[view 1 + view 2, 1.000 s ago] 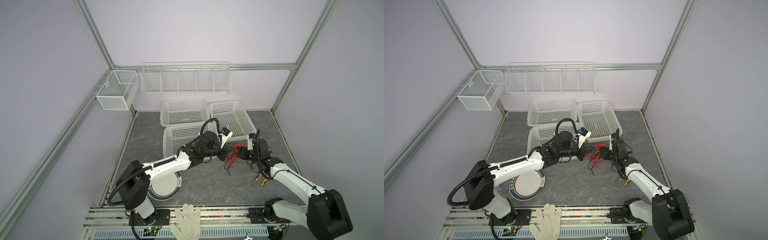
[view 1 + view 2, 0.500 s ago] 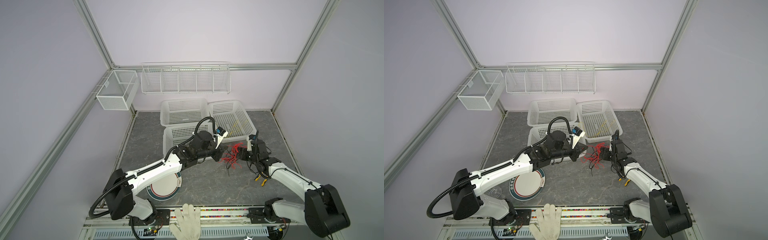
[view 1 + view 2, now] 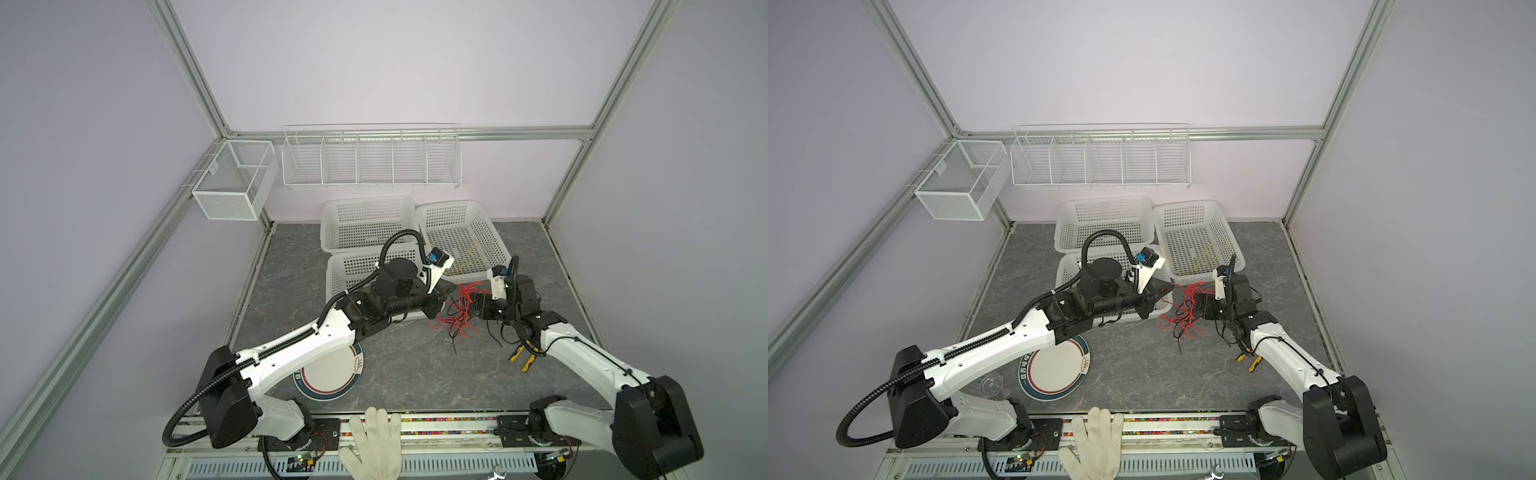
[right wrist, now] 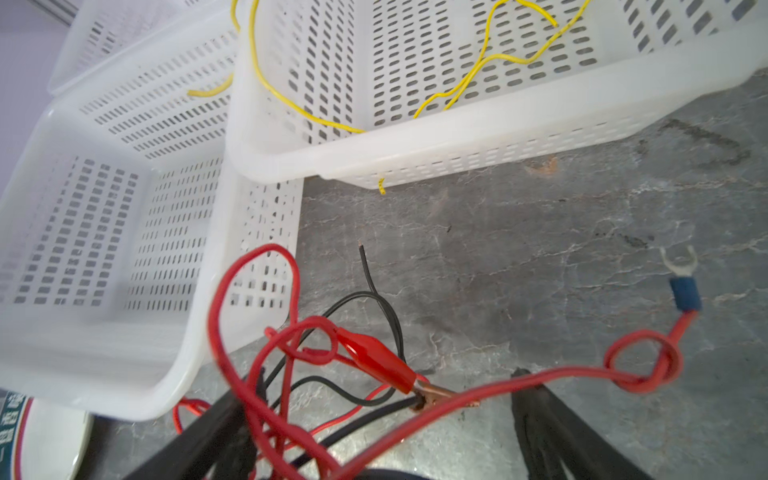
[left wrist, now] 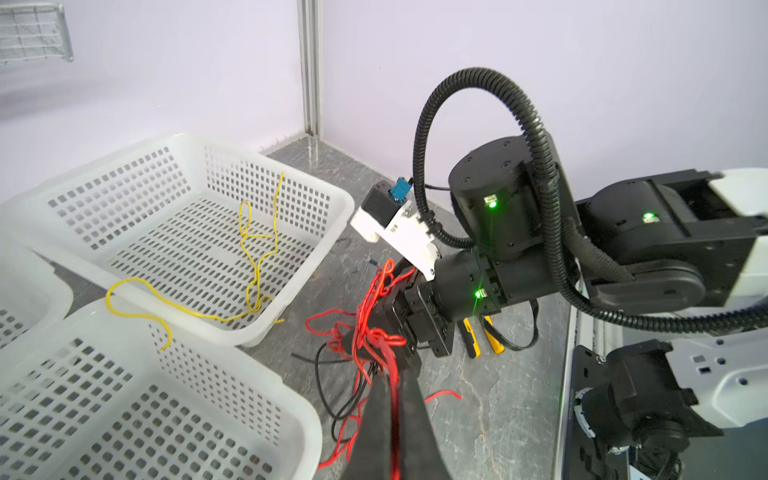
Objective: Untangle the cables
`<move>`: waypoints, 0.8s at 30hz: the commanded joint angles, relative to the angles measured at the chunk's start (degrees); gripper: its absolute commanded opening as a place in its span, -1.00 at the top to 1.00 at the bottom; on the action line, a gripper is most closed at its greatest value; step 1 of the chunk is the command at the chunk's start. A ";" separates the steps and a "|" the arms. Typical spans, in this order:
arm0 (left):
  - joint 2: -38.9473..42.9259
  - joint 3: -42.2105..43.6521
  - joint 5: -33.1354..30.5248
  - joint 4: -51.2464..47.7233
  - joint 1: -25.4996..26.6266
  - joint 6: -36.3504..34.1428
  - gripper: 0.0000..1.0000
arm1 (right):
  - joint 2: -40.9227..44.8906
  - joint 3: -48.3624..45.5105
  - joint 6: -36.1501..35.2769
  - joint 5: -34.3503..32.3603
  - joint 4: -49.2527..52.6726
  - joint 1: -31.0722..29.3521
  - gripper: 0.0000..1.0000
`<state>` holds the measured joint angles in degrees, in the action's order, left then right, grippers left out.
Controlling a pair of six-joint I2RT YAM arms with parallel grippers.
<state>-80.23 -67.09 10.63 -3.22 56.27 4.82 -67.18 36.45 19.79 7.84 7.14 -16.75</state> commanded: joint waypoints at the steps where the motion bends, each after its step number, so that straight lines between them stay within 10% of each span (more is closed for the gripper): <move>1: -1.49 -1.81 1.56 8.08 -0.29 1.28 1.00 | 3.98 1.11 -3.16 2.59 7.07 0.50 -0.84; 10: -10.19 -5.31 -3.77 3.96 1.39 -0.08 1.00 | 17.97 3.12 -3.54 6.91 10.43 0.53 -0.83; 24: -7.09 -4.72 -6.16 5.18 1.39 0.34 1.00 | 20.42 0.74 -1.38 -4.22 18.52 0.55 -0.42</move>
<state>-90.45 -69.95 5.58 0.89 57.49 5.34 -47.46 39.35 17.12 7.18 23.18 -16.32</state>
